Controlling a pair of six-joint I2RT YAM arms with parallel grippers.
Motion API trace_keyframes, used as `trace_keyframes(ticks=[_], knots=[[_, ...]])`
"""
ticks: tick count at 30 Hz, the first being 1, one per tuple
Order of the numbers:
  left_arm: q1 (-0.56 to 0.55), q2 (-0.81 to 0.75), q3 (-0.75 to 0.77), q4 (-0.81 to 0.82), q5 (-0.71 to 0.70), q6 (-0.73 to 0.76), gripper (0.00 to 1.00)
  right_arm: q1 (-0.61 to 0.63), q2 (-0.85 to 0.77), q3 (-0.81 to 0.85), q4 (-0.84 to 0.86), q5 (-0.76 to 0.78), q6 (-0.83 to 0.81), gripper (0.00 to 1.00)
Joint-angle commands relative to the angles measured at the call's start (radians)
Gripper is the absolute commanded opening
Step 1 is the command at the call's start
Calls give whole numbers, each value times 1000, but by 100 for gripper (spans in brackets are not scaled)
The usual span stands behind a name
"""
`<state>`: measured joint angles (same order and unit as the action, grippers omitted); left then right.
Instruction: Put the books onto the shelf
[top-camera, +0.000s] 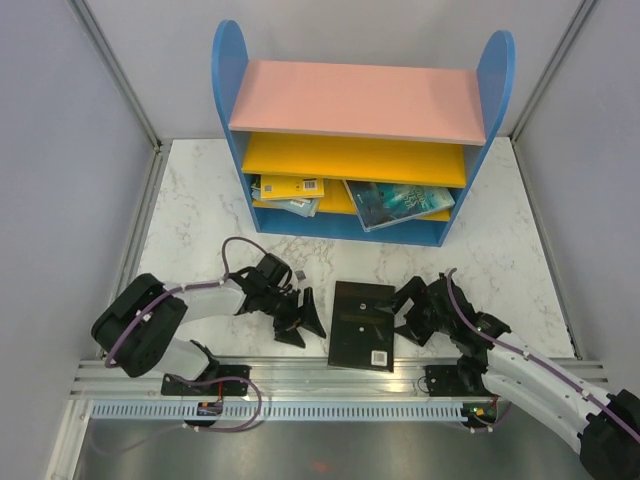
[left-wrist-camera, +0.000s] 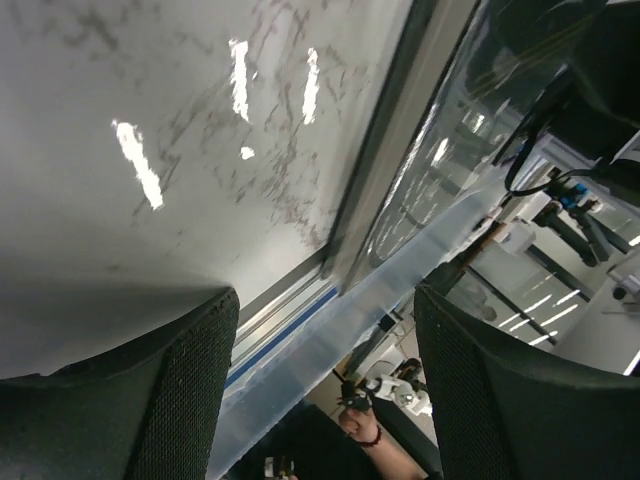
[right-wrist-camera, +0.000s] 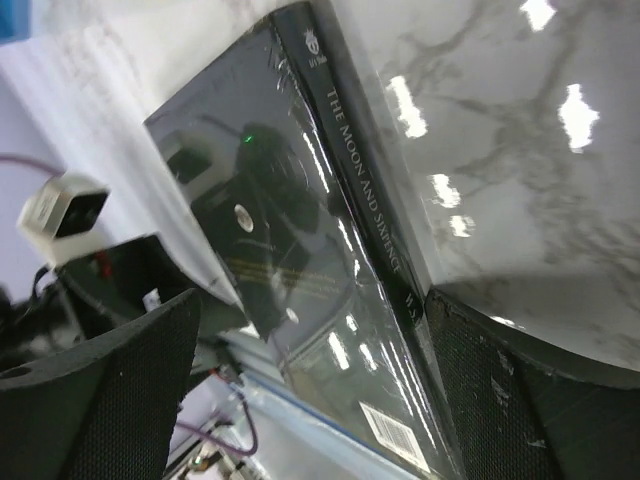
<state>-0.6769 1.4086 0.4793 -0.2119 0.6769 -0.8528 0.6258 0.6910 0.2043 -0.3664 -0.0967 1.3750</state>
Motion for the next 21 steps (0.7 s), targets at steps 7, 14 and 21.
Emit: trace_keyframes(ticks=[7,14,21], knots=[[-42,320,19,348,-59,-167,74,40,-94,-284,102,-109,9,98],[-70,432,-7,532,-13,-239,72,84,-48,-332,294,-113,28,98],[-72,448,5,536,6,-232,71,164,-73,-313,331,-48,70,67]])
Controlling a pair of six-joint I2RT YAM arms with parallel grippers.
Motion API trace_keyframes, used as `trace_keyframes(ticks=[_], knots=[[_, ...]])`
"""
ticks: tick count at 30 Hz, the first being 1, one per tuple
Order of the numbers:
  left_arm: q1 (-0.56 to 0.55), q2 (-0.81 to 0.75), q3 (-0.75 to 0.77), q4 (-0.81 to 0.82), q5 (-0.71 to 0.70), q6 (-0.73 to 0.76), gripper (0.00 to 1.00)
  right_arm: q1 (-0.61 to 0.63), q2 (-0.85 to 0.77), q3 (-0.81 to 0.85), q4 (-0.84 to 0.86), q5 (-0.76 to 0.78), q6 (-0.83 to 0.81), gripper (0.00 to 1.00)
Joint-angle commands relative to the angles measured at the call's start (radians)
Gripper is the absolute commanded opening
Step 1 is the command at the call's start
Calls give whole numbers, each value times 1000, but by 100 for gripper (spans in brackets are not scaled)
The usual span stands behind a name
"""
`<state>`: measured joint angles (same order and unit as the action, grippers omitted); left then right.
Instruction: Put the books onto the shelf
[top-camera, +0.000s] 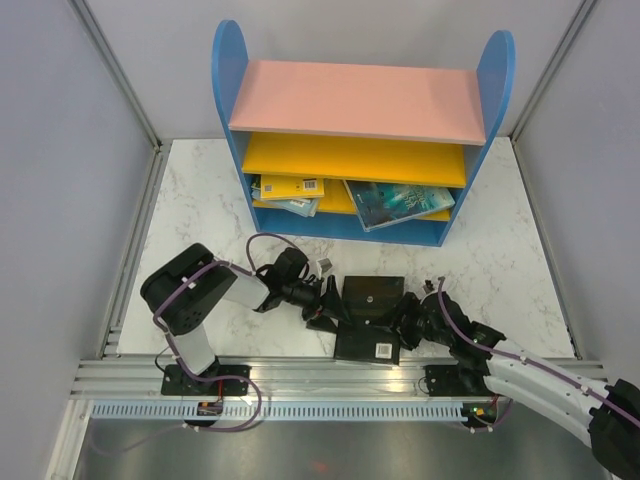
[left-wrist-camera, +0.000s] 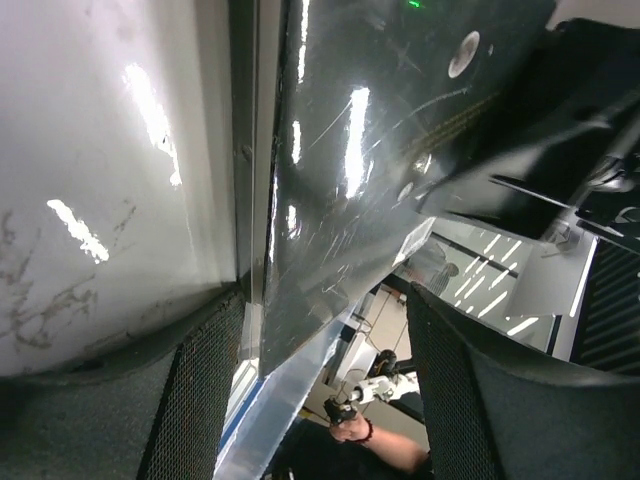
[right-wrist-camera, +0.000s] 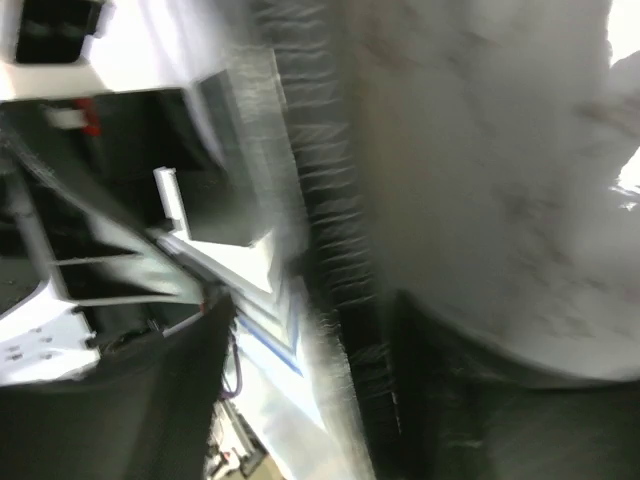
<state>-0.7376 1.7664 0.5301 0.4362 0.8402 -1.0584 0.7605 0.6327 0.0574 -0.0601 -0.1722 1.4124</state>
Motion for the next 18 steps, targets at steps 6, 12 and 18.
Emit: trace_keyframes(ticks=[6,12,18], knots=[[-5,19,-45,-201,-159,24,71,66,-139,-108,-124,71,28,0],[21,-106,-10,-451,-208,149,70,74,-249,-64,-138,11,20,0],[67,-303,51,-745,-266,266,70,92,-301,189,-331,88,-6,0]])
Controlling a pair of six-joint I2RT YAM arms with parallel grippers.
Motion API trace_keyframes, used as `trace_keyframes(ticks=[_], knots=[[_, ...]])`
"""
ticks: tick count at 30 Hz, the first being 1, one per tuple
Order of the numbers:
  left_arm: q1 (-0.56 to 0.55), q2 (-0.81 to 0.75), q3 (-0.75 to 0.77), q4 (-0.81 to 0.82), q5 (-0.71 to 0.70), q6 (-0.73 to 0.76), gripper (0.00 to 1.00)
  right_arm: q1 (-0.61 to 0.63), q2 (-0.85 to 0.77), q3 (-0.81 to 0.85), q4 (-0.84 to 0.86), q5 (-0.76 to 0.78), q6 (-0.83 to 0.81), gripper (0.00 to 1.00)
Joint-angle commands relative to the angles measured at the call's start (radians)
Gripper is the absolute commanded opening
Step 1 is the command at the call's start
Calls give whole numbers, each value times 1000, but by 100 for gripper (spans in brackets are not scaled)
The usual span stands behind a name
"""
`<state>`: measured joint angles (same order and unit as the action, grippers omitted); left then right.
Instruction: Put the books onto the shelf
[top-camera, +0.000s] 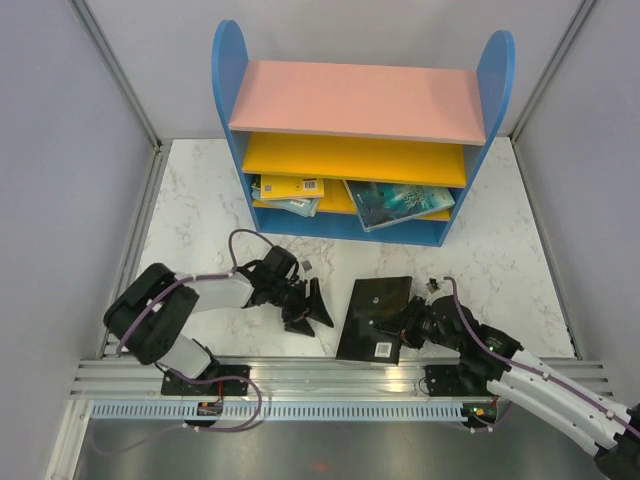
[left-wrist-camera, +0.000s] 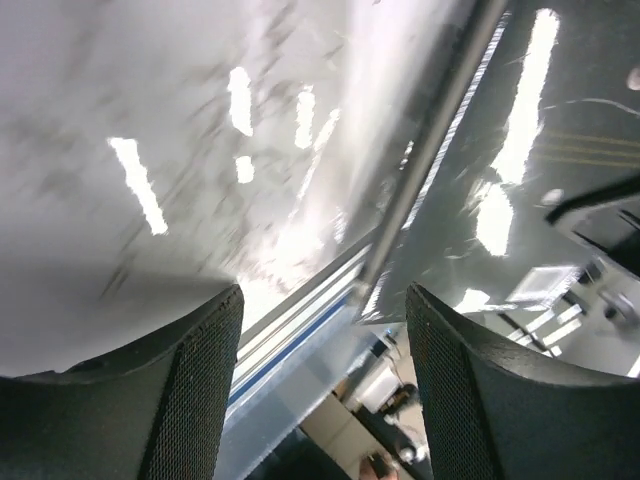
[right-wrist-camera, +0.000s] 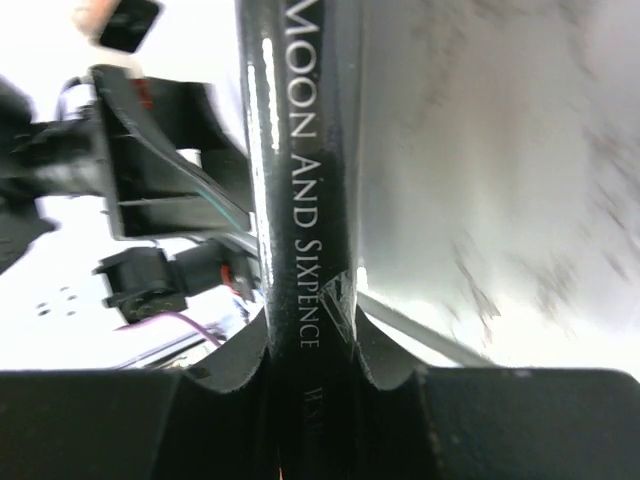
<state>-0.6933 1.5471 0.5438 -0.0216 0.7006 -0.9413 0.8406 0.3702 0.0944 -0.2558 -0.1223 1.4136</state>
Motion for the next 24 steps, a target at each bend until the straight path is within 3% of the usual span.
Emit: trace_keyframes(ticks=[1,6,10,17,24], knots=[[29,-157,51,-331,-153,168,70,11,-60,186,-157,61,-5,0],[77,-363,153,-582,-200,268,72,11,-129,341,-189,192,42,0],[95,-478,199,-688,-214,297,72,11,-133,435,-186,285,61,0],[97,-576,240,-776,-225,315,73,12,-51,620,-178,415,24,0],[97,-631,284,-840,-237,332,73,12,15,682,-175,518,45,0]])
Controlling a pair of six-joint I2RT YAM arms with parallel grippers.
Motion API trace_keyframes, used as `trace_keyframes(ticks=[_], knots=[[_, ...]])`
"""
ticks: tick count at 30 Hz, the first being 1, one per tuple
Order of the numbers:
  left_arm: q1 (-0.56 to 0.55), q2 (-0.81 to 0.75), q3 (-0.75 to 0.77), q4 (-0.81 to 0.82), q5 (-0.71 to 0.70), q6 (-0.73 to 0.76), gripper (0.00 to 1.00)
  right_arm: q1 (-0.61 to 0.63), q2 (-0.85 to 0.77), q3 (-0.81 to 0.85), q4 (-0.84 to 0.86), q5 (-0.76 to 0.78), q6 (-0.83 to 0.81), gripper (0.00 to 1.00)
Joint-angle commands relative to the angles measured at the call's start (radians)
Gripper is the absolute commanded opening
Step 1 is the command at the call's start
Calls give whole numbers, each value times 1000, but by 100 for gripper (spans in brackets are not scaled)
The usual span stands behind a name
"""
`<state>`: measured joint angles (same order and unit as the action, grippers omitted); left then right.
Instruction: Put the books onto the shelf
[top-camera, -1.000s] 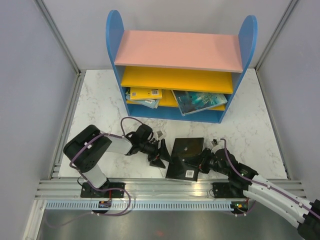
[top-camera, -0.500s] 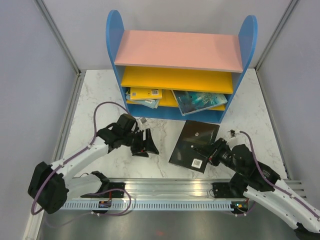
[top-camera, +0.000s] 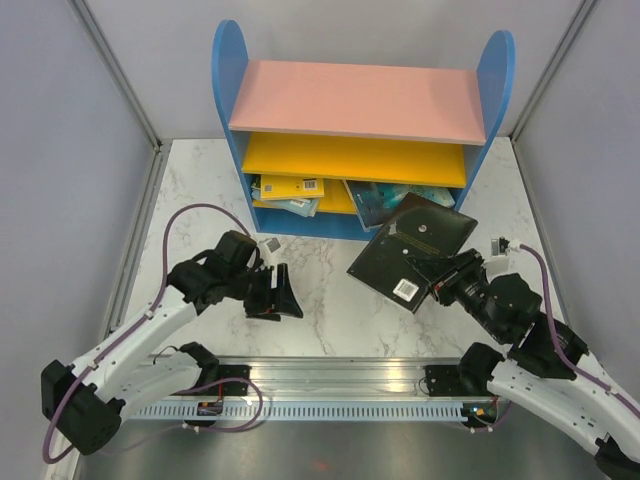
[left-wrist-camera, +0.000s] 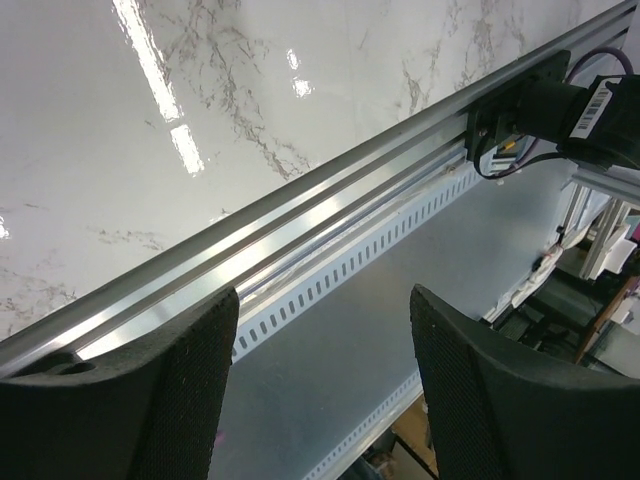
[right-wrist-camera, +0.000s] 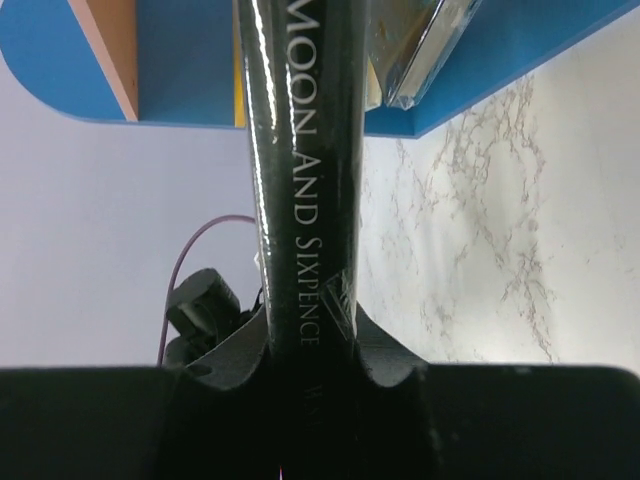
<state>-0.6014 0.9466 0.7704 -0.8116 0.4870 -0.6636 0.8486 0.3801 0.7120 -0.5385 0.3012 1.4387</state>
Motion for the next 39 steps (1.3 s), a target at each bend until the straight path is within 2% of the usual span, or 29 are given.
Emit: trace_keyframes(ticks=[1,5,9,15,25,33,39], knots=[[5,-34,59,-54,-27,58,73,3,6,61,107,110,37,0],[5,-48,69,-77,-28,62,73,3,16,11,123,157,123,0],[6,-63,69,-90,-28,64,73,3,43,-16,175,157,147,0],[6,-81,56,-101,-30,65,73,3,26,-58,235,245,210,0],[6,-100,52,-115,-31,73,73,4,11,-243,440,417,331,0],[6,-115,64,-133,-28,81,74,-2,181,-181,529,542,309,0],[8,-117,86,-150,-36,98,74,-62,341,-79,531,494,295,0]])
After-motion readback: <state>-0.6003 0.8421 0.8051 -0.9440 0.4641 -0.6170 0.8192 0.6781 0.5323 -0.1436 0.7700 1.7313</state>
